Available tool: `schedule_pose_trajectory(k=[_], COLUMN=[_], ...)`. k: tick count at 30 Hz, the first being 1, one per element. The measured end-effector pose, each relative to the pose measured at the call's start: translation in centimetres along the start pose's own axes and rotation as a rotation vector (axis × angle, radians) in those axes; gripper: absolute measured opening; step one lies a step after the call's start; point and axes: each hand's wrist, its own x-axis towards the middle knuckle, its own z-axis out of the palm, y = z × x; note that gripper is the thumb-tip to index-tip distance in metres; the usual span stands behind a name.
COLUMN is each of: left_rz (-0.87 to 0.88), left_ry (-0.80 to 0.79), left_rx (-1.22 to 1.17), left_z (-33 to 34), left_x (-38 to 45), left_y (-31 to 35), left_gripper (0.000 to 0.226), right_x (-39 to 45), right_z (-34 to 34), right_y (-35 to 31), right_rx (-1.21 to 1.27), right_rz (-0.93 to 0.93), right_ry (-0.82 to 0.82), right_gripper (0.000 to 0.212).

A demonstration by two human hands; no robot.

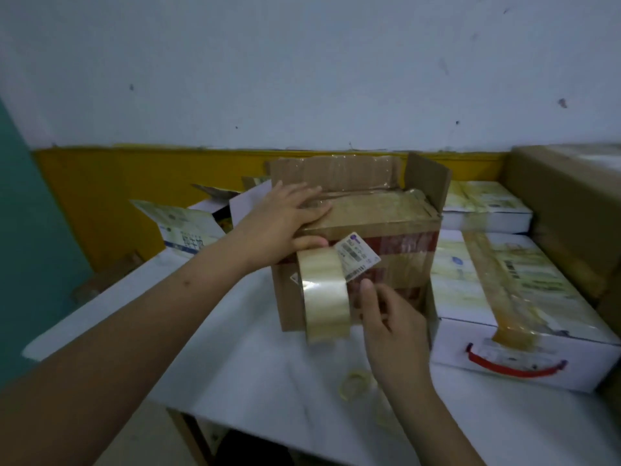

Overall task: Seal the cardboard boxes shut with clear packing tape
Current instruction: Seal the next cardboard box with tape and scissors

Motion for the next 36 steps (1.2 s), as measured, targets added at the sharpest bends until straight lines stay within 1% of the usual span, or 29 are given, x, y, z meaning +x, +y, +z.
schedule_pose_trajectory(k=[1,2,3,5,6,7,9,10,11,13,15,17,19,21,23,25,27,29,31,33,34,35,36], left_rz=[-0.038,-0.093,-0.158,-0.272,-0.323,-0.378,-0.511,-0.578,-0.639,-0.765,-0.881,-0.982,-1.063,-1.087,-1.087,-1.059,-1.003,-0.925,-0.856,-0.838,-0.834,-0.828,-0.826], left_ry=[0.058,0.114,0.183,0.351,0.414,0.448,0.458,0.475,0.509,0.564,0.54,0.495,0.444,0.388,0.326,0.273,0.254,0.265,0.266,0.251,0.248,0.245,0.242], left_rx=[-0.072,-0.138,-0.172,-0.137,-0.131,-0.167,-0.352,-0.46,-0.549,-0.708,-0.952,-1.264,-1.458,-1.541,-1.569,-1.627,-1.696,-1.761,-1.765,-1.751,-1.765,-1.779,-1.785], left_z=[0.2,0.5,0.7,1.1,1.1,1.1,1.1,1.2,1.4,2.1,2.8,3.4,3.6,3.5,3.4,3.3,3.1,2.8,2.8,2.8,2.8,2.7,2.7], left_x=[-0.6,-1.2,-1.7,-2.5,-2.6,-2.9,-3.6,-4.1,-4.6,-5.5,-6.0,-6.0,-6.0,-6.2,-6.2,-6.1,-6.0,-6.0,-6.0,-5.9,-5.9,-5.8,-5.8], left_y=[0.2,0.5,0.9,1.7,2.1,2.6,3.9,4.5,5.1,6.6,8.2,9.5,10.4,10.9,11.1,11.1,10.9,10.8,10.8,10.7,10.6,10.5,10.4], left_gripper=[0.072,0.073,0.073,0.065,0.06,0.058,0.061,0.062,0.059,0.053,0.049,0.048,0.053,0.055,0.053,0.051,0.045,0.035,0.028,0.025,0.022,0.021,0.02], right_x=[-0.3,-0.7,-1.1,-2.2,-2.8,-3.2,-3.6,-3.7,-3.8,-4.2,-4.6,-5.2,-5.7,-6.0,-6.0,-5.5,-4.2,-2.5,-0.5,2.0,3.4,4.7,6.1], right_z=[-0.8,-1.3,-1.6,-1.4,-1.1,-1.0,-1.0,-1.2,-1.4,-1.9,-2.2,-2.7,-3.4,-4.4,-5.9,-7.5,-9.1,-10.5,-11.2,-11.5,-11.6,-11.6,-11.5], right_y=[1.4,2.8,3.8,4.9,5.1,4.9,4.5,4.4,4.2,3.6,3.1,2.7,2.9,2.9,2.8,2.7,2.8,2.0,0.1,-2.4,-3.6,-5.0,-6.0], right_rx=[-0.197,-0.376,-0.513,-0.672,-0.718,-0.743,-0.735,-0.714,-0.7,-0.732,-0.823,-0.924,-0.982,-1.017,-1.008,-0.941,-0.781,-0.562,-0.469,-0.495,-0.531,-0.577,-0.634], right_rz=[0.0,0.04,0.096,0.166,0.167,0.164,0.168,0.179,0.188,0.205,0.19,0.168,0.153,0.162,0.208,0.254,0.248,0.166,0.042,-0.066,-0.094,-0.101,-0.1], right_ry=[0.063,0.054,-0.028,-0.251,-0.326,-0.354,-0.333,-0.322,-0.317,-0.336,-0.349,-0.371,-0.411,-0.468,-0.494,-0.49,-0.455,-0.441,-0.503,-0.588,-0.634,-0.695,-0.768], right_gripper=[0.042,0.041,0.039,0.038,0.038,0.039,0.043,0.041,0.036,0.035,0.028,0.022,0.018,0.017,0.023,0.029,0.035,0.031,0.022,0.015,0.016,0.022,0.035])
